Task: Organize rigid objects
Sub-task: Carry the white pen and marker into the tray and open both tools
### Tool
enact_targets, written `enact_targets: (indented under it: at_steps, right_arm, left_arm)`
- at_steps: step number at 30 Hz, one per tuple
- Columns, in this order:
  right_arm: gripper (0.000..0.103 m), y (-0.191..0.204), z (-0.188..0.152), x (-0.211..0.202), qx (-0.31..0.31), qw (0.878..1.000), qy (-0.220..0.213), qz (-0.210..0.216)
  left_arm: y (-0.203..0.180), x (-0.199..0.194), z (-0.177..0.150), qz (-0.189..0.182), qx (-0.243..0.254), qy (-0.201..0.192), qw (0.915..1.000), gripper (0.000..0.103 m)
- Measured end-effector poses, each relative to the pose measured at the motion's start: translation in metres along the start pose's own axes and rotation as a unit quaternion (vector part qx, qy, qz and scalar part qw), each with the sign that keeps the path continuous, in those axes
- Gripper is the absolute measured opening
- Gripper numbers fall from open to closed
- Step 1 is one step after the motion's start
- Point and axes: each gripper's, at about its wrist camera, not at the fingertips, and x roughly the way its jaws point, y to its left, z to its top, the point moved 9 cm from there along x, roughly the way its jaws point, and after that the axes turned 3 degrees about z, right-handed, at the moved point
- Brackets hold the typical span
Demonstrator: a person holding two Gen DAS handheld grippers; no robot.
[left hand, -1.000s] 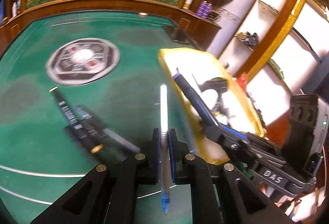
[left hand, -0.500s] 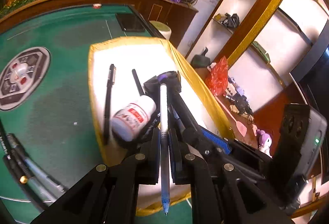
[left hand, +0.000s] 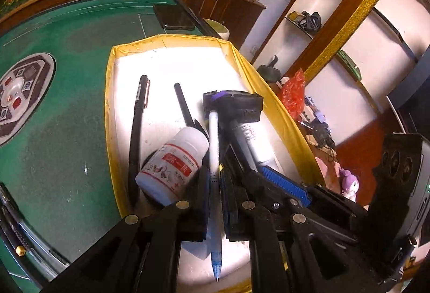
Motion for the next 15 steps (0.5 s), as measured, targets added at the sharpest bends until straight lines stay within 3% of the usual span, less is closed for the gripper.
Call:
enact_targets:
  at_steps: [7, 8, 10, 15]
  right_arm:
    - [0.024, 0.004, 0.0, -0.013, 0.003, 1.0, -0.018, 0.0]
    - [0.024, 0.005, 0.001, -0.016, 0.001, 1.0, -0.021, -0.001]
    - [0.026, 0.01, 0.001, -0.021, -0.005, 1.0, -0.028, -0.001]
    - [0.038, 0.03, 0.003, -0.032, -0.025, 0.999, -0.046, 0.01]
  left_arm:
    - [0.0, -0.01, -0.01, -0.012, 0.001, 0.007, 0.9999, 0.009]
    - [0.001, -0.015, -0.011, -0.015, 0.0, 0.004, 0.9999, 0.011]
    - [0.003, -0.023, -0.013, -0.017, -0.002, -0.003, 0.9998, 0.026]
    - [0.014, -0.052, -0.02, -0.013, 0.0, -0.032, 0.9994, 0.033]
